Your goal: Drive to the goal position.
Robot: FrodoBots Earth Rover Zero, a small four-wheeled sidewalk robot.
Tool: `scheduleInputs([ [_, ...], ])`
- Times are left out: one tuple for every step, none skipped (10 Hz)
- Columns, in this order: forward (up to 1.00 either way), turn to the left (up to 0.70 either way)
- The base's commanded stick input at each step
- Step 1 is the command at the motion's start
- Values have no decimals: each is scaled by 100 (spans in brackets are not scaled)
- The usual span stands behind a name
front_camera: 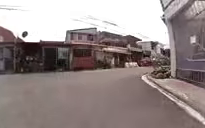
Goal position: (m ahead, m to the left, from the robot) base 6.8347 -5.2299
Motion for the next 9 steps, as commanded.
scheduleInputs([
  [100,0],
  [100,-9],
  [100,-40],
  [100,-40],
  [100,-37],
  [100,0],
  [100,0],
  [100,0],
  [100,0],
])
